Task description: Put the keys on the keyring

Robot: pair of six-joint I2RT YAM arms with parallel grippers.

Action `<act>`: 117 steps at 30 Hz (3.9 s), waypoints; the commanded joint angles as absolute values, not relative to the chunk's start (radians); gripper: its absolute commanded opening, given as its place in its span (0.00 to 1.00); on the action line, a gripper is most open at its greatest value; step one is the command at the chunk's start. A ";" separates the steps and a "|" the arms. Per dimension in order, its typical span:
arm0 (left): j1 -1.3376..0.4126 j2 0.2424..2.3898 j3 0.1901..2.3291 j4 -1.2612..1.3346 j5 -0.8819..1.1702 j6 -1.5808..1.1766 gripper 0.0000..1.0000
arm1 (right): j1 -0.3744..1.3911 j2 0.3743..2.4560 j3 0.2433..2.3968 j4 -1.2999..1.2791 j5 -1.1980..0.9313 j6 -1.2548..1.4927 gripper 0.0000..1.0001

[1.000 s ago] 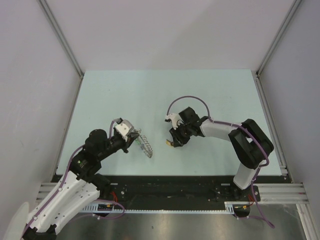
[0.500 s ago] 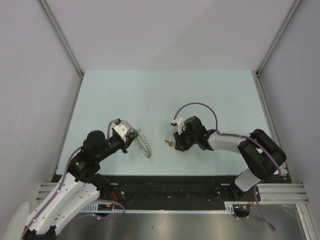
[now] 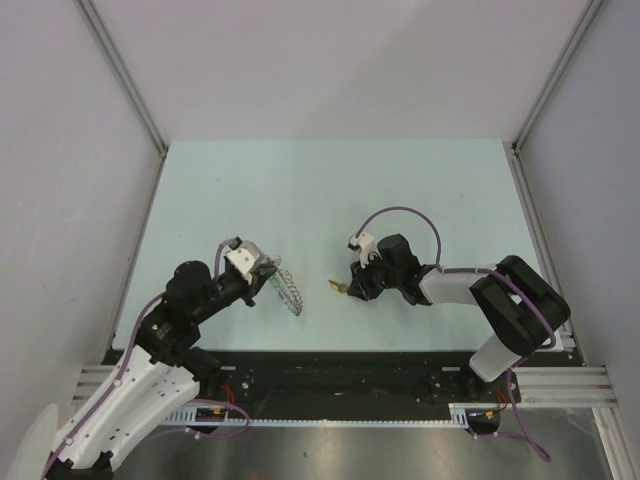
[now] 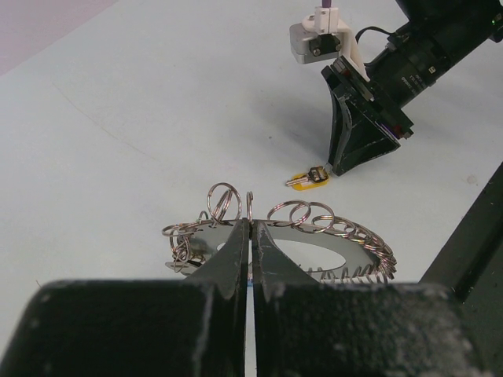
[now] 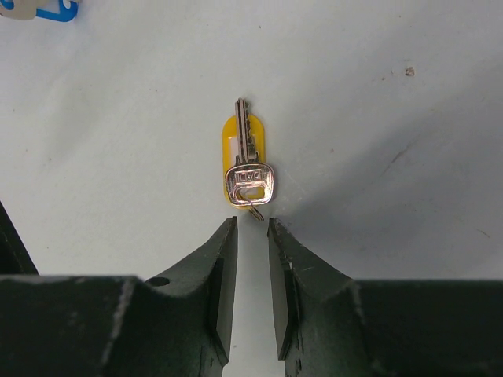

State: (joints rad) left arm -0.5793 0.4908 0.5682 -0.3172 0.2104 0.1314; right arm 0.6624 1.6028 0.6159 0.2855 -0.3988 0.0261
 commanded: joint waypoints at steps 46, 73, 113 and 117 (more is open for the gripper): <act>-0.572 0.512 0.577 -0.270 0.192 0.123 0.00 | 0.624 1.660 0.560 0.411 -0.552 -0.087 0.00; -0.583 0.778 0.773 -0.325 0.761 0.365 0.00 | 0.897 1.068 0.865 -0.333 -0.193 -0.184 0.00; -0.686 0.798 0.693 -0.255 0.779 0.414 0.00 | 1.152 1.015 0.894 -0.207 -0.150 -0.405 0.00; -0.689 0.801 0.692 -0.258 0.781 0.417 0.00 | 1.143 1.022 0.893 -0.196 -0.152 -0.411 0.00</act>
